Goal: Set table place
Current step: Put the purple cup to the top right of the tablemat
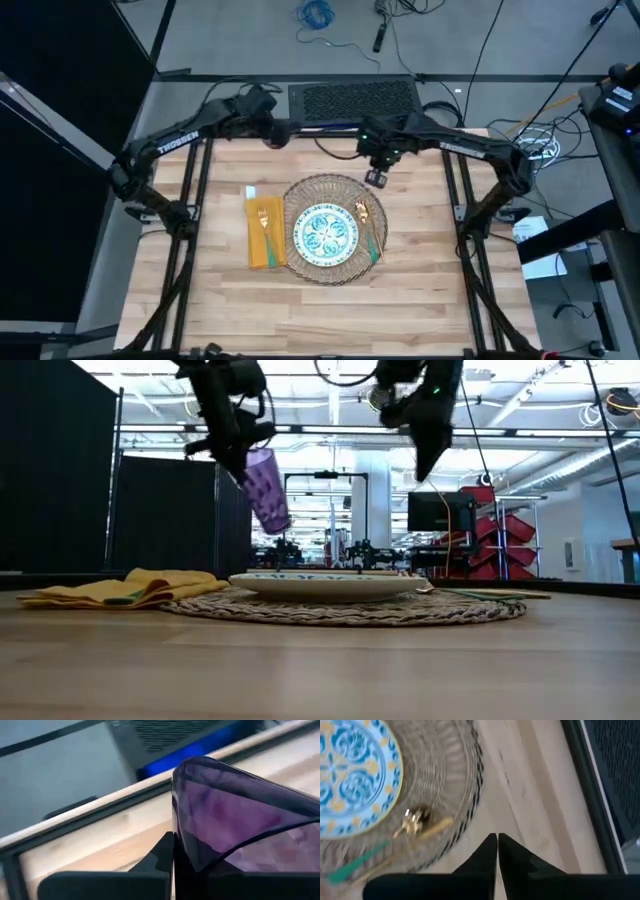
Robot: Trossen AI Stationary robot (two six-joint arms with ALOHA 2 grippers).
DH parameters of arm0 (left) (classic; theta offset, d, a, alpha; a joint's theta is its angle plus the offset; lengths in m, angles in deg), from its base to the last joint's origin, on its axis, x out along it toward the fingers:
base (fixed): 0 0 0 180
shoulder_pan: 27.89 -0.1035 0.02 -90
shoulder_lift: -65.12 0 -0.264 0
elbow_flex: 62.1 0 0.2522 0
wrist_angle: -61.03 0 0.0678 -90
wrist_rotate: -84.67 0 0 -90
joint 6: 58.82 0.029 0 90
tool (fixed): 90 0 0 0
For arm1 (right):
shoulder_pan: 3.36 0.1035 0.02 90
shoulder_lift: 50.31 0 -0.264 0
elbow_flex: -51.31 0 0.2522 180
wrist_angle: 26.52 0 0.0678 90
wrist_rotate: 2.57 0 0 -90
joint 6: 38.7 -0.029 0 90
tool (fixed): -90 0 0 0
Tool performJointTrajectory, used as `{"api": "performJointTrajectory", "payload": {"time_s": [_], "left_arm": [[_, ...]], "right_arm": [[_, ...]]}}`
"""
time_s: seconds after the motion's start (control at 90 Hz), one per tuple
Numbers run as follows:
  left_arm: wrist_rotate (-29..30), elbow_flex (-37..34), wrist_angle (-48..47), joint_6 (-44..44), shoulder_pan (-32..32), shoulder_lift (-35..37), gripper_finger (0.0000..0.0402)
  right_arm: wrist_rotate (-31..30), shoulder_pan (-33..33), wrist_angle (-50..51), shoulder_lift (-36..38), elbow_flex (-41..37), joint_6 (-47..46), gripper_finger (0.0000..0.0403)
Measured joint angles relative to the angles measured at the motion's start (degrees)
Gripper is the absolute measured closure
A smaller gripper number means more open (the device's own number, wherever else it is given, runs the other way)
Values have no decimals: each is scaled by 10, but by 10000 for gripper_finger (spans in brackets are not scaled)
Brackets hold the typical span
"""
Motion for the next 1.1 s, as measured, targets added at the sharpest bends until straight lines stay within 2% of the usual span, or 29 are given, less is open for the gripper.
{"api": "performJointTrajectory", "payload": {"time_s": [0.1,0.222,0.444,0.711,0.944,1.1], "left_arm": [[-29,49,-11,21,8,-40,401],[-36,127,-46,51,28,-116,401],[-67,317,-98,103,68,-261,401],[-80,516,-170,160,118,-388,401],[-110,516,-158,187,142,-424,401],[-102,515,-172,190,151,-431,401]], "right_arm": [[-1,1,39,59,-27,-29,403],[-1,1,86,153,-71,-94,403],[-1,17,129,302,-162,-233,403],[2,62,139,367,-291,-338,403],[2,108,98,369,-361,-384,403],[-3,129,-40,367,-384,-369,403]]}}
